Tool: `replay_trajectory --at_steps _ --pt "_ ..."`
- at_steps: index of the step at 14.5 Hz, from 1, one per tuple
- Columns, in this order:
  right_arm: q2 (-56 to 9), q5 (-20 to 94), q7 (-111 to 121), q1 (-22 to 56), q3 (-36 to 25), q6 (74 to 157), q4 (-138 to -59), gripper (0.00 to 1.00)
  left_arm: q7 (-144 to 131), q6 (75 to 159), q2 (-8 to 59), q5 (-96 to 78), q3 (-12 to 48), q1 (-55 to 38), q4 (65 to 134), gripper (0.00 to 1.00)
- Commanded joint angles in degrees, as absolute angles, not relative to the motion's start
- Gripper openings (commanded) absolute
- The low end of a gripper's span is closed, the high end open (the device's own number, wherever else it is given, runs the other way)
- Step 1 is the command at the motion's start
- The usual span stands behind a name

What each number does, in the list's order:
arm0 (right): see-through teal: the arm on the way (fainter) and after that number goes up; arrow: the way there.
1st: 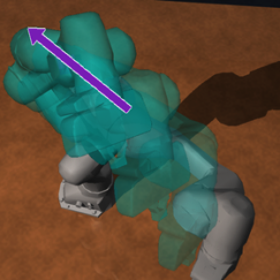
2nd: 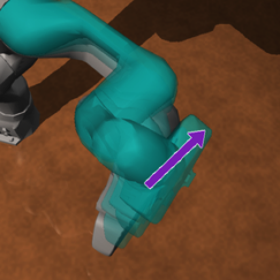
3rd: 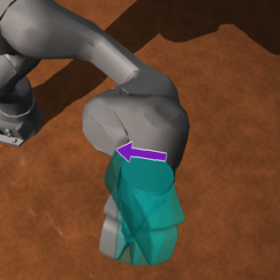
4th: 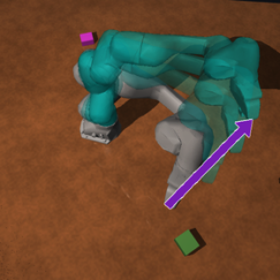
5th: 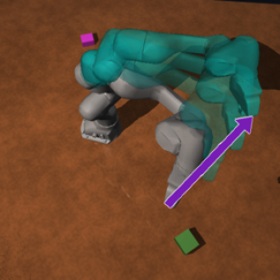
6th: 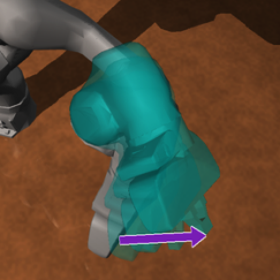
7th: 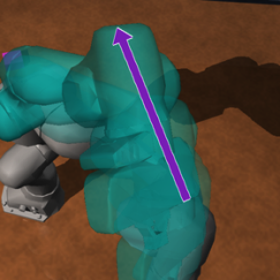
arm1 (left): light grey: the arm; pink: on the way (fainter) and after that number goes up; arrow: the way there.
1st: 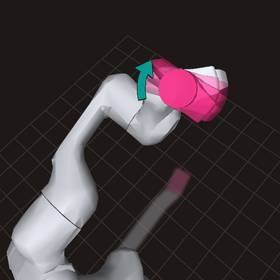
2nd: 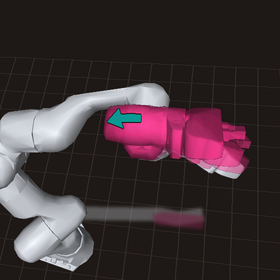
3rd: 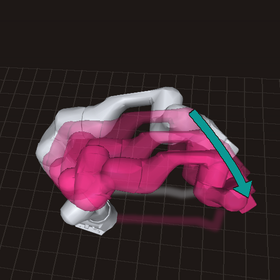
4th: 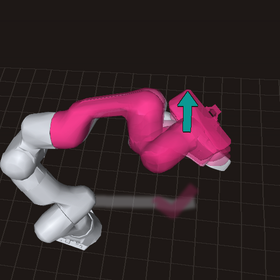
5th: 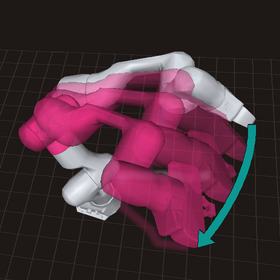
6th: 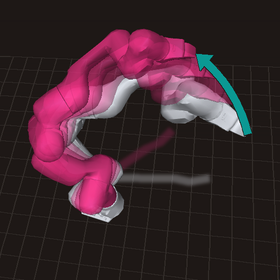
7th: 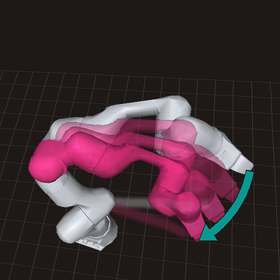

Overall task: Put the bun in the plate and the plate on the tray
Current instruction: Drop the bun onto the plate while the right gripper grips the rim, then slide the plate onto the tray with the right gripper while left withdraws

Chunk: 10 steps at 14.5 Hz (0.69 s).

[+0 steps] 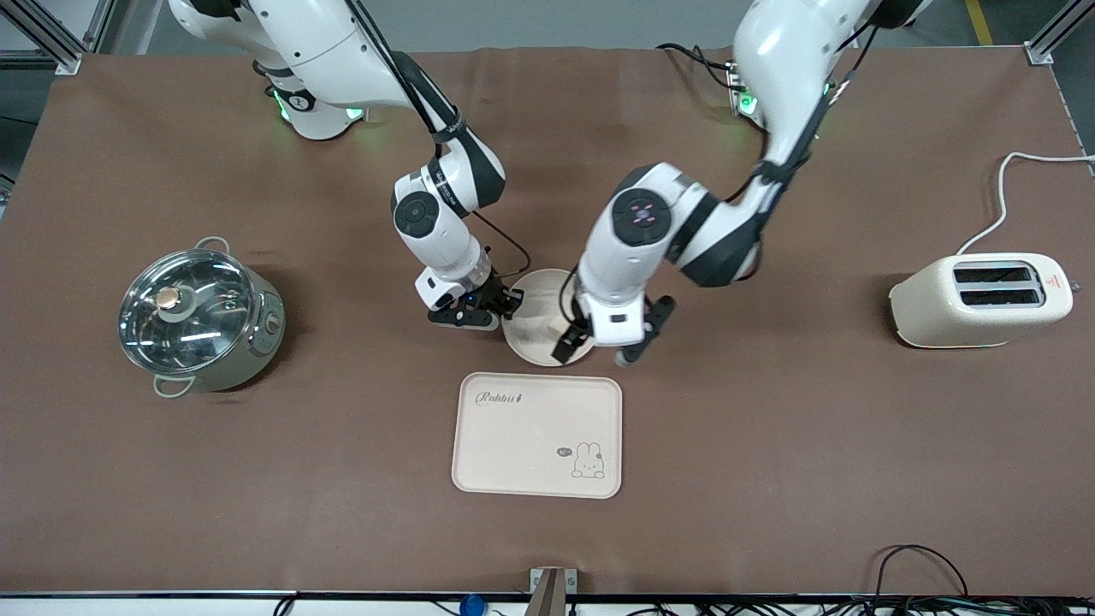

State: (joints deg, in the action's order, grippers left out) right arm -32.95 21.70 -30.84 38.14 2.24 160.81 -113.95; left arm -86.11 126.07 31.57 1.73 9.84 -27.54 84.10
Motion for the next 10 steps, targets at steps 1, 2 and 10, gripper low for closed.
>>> replay_trajectory --at_steps 1,2,10 --pt "-29.9 23.3 -31.5 38.6 2.7 160.4 -114.4 0.0 -75.4 118.2 23.6 2.7 9.9 -21.8 85.9 1.0" --pt "-29.3 24.4 -32.1 38.6 3.0 160.7 -114.1 0.0 -71.4 115.9 21.5 2.7 9.8 -19.9 85.9 1.0" --pt "-35.9 39.3 -32.3 34.0 3.7 160.8 -97.8 0.0 -32.1 99.7 7.0 2.7 10.0 -3.6 85.8 1.0"
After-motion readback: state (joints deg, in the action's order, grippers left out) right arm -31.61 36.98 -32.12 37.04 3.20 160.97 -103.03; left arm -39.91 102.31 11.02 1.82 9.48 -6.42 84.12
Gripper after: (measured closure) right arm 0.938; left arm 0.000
